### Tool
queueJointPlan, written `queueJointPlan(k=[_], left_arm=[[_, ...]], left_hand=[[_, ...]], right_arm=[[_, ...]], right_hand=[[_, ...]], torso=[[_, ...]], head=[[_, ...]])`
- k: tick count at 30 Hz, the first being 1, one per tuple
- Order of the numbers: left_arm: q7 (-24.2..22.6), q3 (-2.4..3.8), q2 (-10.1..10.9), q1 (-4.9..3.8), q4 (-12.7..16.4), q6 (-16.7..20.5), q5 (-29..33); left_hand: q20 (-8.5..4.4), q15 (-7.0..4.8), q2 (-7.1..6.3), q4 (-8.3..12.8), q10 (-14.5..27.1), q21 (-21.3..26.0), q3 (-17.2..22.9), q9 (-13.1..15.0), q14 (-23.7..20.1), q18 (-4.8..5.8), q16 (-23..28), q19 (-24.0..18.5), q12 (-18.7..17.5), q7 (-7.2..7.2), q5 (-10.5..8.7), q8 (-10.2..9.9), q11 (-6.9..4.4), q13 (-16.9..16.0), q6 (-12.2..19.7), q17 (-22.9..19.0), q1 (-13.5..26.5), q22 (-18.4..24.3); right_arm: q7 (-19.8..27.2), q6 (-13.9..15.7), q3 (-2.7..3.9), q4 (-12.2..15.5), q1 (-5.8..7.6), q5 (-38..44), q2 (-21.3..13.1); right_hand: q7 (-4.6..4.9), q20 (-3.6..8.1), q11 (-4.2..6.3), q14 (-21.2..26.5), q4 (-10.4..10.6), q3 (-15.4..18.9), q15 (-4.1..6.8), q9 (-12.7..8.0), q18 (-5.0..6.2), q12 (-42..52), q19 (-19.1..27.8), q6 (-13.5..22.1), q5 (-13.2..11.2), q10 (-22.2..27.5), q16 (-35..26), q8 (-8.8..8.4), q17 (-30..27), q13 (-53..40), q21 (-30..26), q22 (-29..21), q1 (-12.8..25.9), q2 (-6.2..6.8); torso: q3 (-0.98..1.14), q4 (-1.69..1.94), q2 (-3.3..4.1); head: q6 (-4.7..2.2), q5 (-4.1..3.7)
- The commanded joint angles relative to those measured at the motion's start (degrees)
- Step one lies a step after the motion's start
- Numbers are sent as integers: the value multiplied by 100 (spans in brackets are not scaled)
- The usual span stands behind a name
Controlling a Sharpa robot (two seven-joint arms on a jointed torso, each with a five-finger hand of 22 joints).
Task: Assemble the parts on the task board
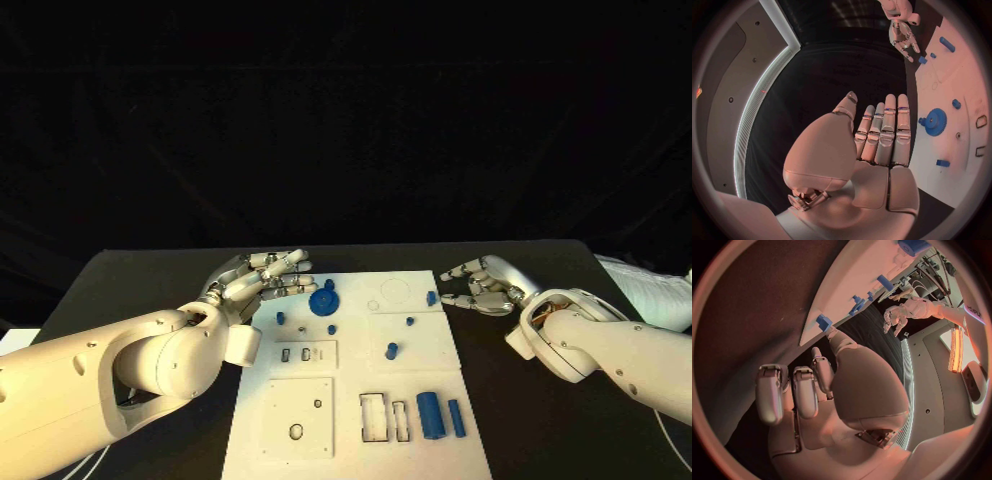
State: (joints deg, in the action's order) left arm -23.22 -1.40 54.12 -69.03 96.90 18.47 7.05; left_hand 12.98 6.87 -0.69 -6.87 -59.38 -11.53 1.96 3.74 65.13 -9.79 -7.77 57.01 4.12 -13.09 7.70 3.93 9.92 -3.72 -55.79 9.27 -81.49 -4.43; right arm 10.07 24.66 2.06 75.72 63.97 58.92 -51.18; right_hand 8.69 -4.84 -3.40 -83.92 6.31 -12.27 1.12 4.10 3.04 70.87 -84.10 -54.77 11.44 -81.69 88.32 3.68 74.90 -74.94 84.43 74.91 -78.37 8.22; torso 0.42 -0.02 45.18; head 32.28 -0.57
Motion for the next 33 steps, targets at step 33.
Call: queueJointPlan(k=[33], left_arm=[[-19, 2, -4, 12, -5, -131, 6]], left_hand=[[28, 16, 26, 41, 4, 36, 5, -1, 6, -69, 42, 4, -25, -11, -28, -20, 13, -6, 12, 11, -61, 12]], right_arm=[[-214, -131, 1, -207, -92, 743, 324]], right_hand=[[-66, 17, 51, -556, -167, -9, 20, 35, -53, 130, -84, -380, -49, -53, 42, 78, 1284, -315, 14, 338, 2, -151]], torso=[[-28, 10, 0]], head=[[72, 71]])
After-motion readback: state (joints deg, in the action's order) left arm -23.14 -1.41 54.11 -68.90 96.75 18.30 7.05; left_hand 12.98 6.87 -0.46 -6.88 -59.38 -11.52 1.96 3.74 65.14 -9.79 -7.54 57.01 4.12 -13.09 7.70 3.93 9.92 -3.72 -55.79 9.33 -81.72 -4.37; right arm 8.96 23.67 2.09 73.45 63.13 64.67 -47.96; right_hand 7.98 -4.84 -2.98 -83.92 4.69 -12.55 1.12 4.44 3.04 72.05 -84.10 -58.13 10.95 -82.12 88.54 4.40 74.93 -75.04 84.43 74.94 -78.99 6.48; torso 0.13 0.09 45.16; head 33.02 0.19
